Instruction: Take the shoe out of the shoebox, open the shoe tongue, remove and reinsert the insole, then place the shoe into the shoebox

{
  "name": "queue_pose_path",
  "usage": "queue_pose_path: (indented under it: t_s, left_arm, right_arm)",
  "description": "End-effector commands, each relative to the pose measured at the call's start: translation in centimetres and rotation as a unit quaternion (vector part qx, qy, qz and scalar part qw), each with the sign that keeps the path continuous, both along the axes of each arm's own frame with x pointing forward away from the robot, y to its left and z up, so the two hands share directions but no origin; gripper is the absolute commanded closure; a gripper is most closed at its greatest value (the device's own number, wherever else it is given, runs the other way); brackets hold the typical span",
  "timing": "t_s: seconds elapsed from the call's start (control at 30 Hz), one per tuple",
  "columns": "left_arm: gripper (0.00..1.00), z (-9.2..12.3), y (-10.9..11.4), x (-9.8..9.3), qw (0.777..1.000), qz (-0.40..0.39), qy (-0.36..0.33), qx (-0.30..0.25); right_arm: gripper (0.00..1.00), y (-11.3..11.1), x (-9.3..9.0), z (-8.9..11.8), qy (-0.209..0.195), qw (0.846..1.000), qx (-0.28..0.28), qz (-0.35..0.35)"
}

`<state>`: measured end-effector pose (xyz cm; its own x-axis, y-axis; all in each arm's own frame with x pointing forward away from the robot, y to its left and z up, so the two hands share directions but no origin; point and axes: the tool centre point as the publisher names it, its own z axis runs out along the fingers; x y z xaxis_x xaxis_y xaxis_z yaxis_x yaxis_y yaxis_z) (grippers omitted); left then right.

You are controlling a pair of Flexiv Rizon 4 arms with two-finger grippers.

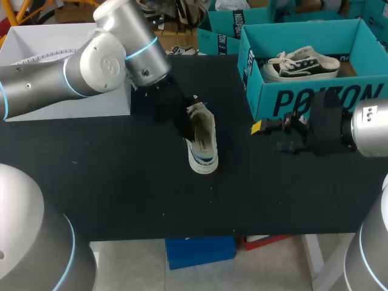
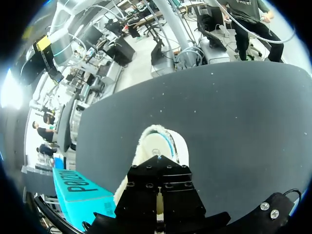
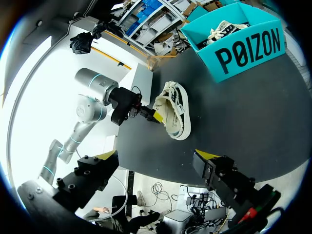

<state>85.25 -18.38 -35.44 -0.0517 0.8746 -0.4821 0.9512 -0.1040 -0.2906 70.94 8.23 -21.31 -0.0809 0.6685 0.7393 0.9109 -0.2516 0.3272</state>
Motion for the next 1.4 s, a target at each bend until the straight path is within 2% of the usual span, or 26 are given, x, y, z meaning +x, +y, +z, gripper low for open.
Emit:
queue_pose_path:
  t_s: [0.03, 0.37, 0.77, 1.4]
  left_arm:
    - [1.0, 0.6, -0.2, -0.3, 1.0, -0.01, -0.011, 0.006]
    - [1.0, 0.2, -1.2, -0.6, 0.999, -0.03, -0.037, 0.024]
    - [1.0, -2.6, -1.3, -2.5, 0.998, -0.035, -0.037, 0.041]
    - [1.0, -4.5, -2.3, -2.2, 0.995, -0.055, -0.057, 0.066]
  right_arm:
    - [0.0, 0.0, 0.0, 0.0, 0.0, 1.0, 0.0, 0.0]
    - [0.0, 0.0, 0.0, 0.0, 0.0, 1.0, 0.0, 0.0]
    - [0.0, 0.0, 0.0, 0.0, 0.0, 1.0, 0.0, 0.0]
    - [0.0, 0.0, 0.0, 0.0, 0.0, 1.0, 0.0, 0.0]
